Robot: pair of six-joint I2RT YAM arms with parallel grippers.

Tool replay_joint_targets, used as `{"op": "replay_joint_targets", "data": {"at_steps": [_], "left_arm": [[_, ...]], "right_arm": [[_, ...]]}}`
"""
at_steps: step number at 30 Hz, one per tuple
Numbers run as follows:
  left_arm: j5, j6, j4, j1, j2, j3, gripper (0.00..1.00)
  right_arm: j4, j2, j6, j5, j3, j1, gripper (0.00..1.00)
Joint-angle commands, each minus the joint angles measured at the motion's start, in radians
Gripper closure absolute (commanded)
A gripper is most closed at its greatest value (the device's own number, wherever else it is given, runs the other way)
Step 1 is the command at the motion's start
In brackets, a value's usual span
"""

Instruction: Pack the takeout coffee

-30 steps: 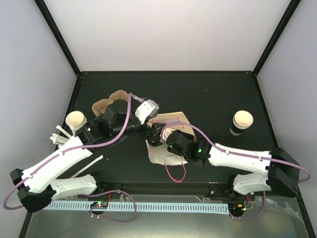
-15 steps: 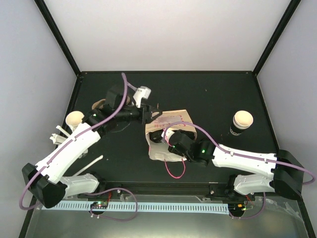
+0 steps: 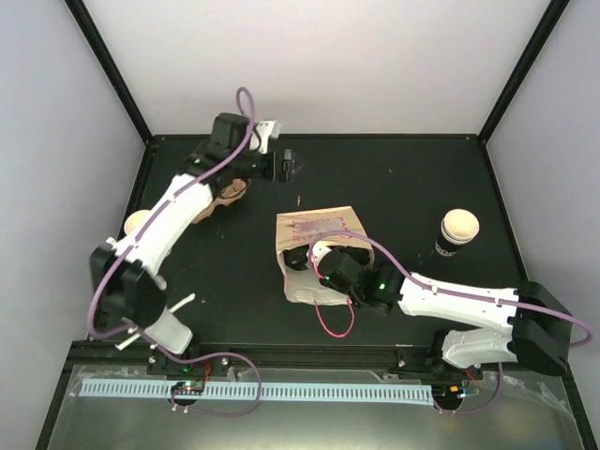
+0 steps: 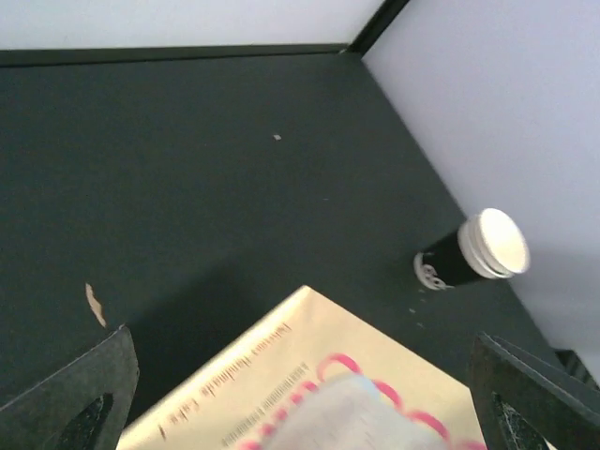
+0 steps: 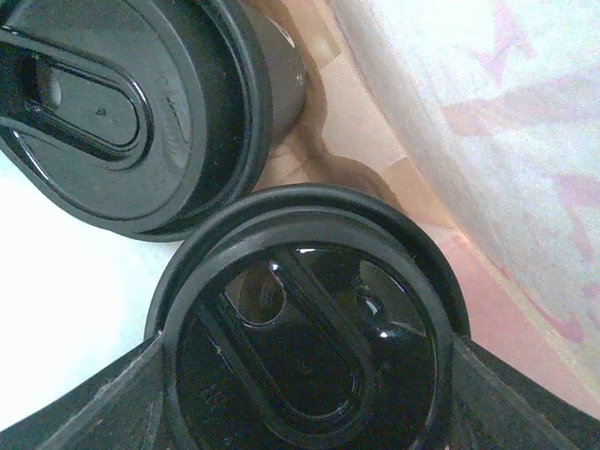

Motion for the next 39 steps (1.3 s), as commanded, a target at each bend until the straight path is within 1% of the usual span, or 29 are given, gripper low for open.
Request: {"op": "replay_joint_targets", "data": {"at_steps": [1,3,6,12,15,17,24,29,34,39], "left_arm": [[-0.02,0.123,-0.13,0.02,0.245,0.17,0.03],[-0.019,0.139,-0.155,0.023,0.348,0.253,0.11],[0.036,0.167,-0.167,0.028,0.48,0.354,0.25],[0.162,0.219,-0.181,0.025,0.705,0.524,0.58],[0.182,0.251,-0.193,0.01,0.79,0.589,0.7],[0.198,0.258,-0.199,-0.003,0.834,0.628,0.76],[0.27,0.25,-0.142,-0.044,0.927,0.643,0.88],[0.346,0.258,-0.127,-0.061,0.972,0.641,0.9],[0.397,0.285,-0.165,-0.073,0.997,0.635,0.91],[0.516,0.304,-0.197,-0.087,1.006,0.61,0.94]], "right_arm": [[0.055,-0.003,0.027,0.021,-0.007,-0.007,0.37],[0.057,0.0,0.027,0.024,-0.008,-0.008,0.37],[0.071,-0.01,0.017,0.022,-0.019,-0.009,0.38],[0.084,-0.01,0.017,0.021,-0.016,-0.014,0.38],[0.097,-0.004,0.025,0.038,-0.017,-0.019,0.38],[0.098,-0.005,0.032,0.017,-0.018,-0.027,0.37],[0.113,0.009,0.019,0.022,-0.029,-0.035,0.37],[0.121,0.009,0.015,0.008,-0.033,-0.037,0.37],[0.109,0.012,0.016,-0.009,-0.031,-0.037,0.38],[0.122,0.03,0.003,0.001,-0.032,-0.038,0.38]]}}
